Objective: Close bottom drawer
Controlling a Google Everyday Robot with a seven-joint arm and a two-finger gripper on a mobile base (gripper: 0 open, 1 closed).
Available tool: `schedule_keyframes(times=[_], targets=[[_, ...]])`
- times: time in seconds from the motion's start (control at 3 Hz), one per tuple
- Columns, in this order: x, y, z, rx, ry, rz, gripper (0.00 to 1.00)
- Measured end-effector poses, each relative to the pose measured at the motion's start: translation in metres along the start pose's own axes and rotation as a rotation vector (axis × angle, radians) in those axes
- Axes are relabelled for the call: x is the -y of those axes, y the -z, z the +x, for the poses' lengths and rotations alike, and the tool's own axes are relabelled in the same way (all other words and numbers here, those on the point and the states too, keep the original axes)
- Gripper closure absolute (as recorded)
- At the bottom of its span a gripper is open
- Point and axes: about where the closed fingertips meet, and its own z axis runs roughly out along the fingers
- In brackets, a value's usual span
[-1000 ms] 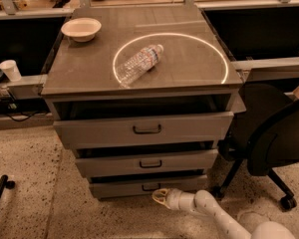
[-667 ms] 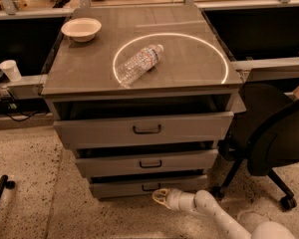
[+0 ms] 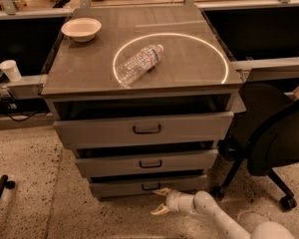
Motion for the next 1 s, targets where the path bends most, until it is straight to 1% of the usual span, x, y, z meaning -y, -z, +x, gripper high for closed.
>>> schedule_keyframes(times=[0.33,0.67,1.0], targets=[[-0.004,0.003,-0.001,-0.002,0.001,-0.004,1.00],[-0.014,0.018,-0.009,-0.016,0.008,-0.025,1.00],[-0.023,0.039,-0.016,-0.023,0.003,-0.035,1.00]])
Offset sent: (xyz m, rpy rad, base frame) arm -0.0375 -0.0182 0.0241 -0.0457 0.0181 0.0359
